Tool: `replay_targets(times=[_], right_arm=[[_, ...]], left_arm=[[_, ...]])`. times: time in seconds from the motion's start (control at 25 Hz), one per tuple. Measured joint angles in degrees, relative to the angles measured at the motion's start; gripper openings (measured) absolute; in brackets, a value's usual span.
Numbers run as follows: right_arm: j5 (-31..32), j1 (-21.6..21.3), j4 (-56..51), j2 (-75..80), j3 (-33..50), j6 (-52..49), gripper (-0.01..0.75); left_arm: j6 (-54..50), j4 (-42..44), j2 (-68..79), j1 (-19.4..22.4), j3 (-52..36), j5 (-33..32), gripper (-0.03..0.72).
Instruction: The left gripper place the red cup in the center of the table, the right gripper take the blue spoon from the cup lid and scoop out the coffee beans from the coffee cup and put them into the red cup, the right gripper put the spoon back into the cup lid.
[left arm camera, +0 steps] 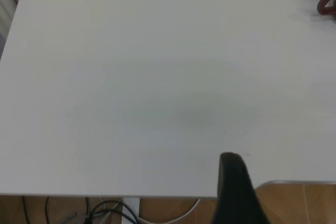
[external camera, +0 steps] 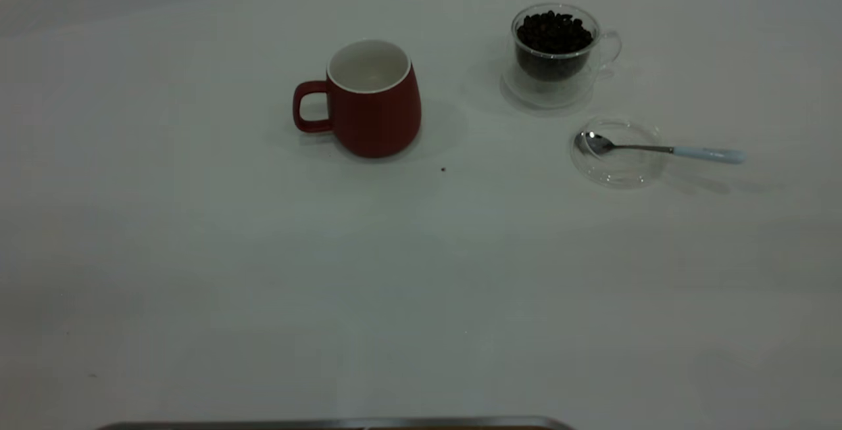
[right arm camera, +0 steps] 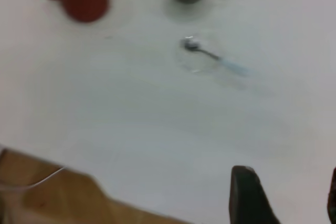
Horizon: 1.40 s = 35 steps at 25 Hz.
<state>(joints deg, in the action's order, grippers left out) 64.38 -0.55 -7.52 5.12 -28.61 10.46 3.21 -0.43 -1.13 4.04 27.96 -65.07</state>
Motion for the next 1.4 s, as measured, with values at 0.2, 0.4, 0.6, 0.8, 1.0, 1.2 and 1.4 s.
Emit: replay_targets(times=[0.2,0.4,0.6,0.8,1.0,1.2,1.4], right_arm=[[-0.4,0.1,2.6,-5.9,0.9,-2.3,0.405],[-0.3,0.1,3.3,-6.1,1.5,-3.6,0.405],[-0.3,2.0,3.3,-6.1,1.5,-5.1,0.405],[-0.3,3.4,3.9,-6.1,1.5,-7.1,0.405],[-0.3,3.4,5.4,-6.1,1.5,-7.7,0.405],[-0.3,3.4,5.8,-6.1,1.5,-7.8,0.405],[-0.3,3.4,5.9,-6.1,1.5,-7.8,0.405]], left_arm=[[0.0,0.0,0.0,0.0,0.0,0.0,0.532],[0.0,0.0,0.0,0.0,0.0,0.0,0.532],[0.0,0.0,0.0,0.0,0.0,0.0,0.532],[0.0,0.0,0.0,0.0,0.0,0.0,0.532],[0.1,0.0,0.0,0.0,0.0,0.0,0.532],[0.1,0.0,0.0,0.0,0.0,0.0,0.532],[0.1,0.0,0.0,0.0,0.0,0.0,0.532]])
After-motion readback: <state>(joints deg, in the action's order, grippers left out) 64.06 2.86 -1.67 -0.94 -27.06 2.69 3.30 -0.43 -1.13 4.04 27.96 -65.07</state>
